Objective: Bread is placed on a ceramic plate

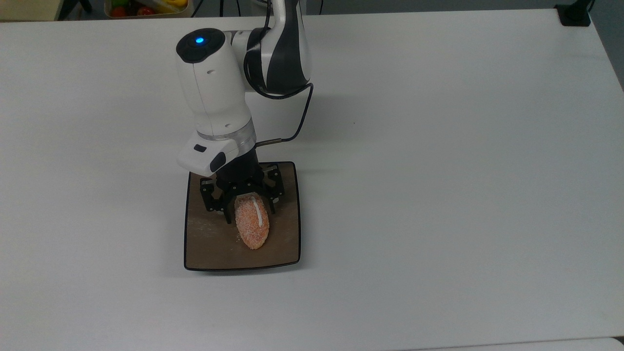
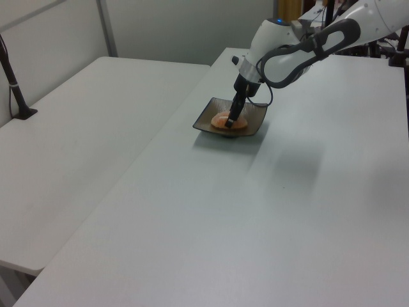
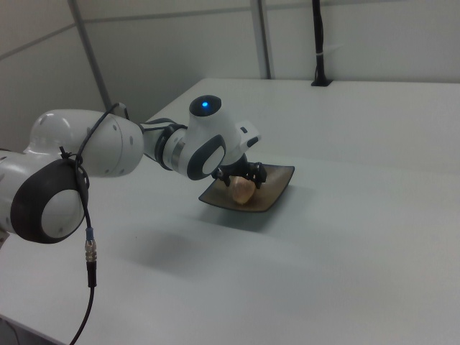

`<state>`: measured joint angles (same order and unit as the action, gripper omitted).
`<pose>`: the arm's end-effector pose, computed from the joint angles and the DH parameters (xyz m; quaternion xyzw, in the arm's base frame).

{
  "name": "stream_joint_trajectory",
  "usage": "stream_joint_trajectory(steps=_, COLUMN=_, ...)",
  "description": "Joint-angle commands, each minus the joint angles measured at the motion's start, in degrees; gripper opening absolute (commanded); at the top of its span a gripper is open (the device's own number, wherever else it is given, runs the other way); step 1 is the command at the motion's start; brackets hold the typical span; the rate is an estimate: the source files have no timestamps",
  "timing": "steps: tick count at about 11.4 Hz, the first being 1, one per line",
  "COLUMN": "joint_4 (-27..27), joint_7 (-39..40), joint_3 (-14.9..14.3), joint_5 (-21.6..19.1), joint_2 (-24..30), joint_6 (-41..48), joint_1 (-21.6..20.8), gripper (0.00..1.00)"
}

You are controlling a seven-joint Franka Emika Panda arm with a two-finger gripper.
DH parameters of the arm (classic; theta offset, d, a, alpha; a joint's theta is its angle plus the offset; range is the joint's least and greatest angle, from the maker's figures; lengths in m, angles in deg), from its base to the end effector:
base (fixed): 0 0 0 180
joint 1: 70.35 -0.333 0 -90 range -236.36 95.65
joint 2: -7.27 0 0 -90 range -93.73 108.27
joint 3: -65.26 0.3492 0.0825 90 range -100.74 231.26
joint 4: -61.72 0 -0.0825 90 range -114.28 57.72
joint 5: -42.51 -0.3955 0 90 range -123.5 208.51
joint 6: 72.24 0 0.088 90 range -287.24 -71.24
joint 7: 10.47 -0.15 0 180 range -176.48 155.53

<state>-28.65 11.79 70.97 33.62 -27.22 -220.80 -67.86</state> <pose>0.7777 0.0316 0.3157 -0.9647 -0.1457 -0.2151 0.0439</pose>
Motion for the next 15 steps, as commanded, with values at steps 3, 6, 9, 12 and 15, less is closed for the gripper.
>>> stream_joint_trajectory(steps=3, joint_4=-3.06, joint_7=-5.81, joint_3=-1.48, joint_5=-0.17, joint_2=11.51, joint_6=5.16, joint_1=-0.74, gripper=1.00)
stream_joint_trajectory(steps=6, joint_4=-2.62, joint_7=-7.58, joint_3=-3.15, joint_5=-0.17, joint_2=25.40, joint_6=26.59, joint_1=-0.21, gripper=1.00)
stream_joint_trajectory(steps=9, joint_4=-1.74, joint_7=-19.05, joint_3=-6.05, joint_5=-0.25, joint_2=34.55, joint_6=42.60, joint_1=-0.82, gripper=1.00)
stream_joint_trajectory(steps=12, joint_4=-1.74, joint_7=-24.64, joint_3=-7.46, joint_5=2.28, joint_2=39.31, joint_6=54.56, joint_1=-2.13, gripper=1.00)
stream_joint_trajectory(steps=15, joint_4=-1.92, joint_7=-24.73, joint_3=-8.96, joint_5=5.45, joint_2=40.03, joint_6=58.99, joint_1=-5.92, gripper=1.00)
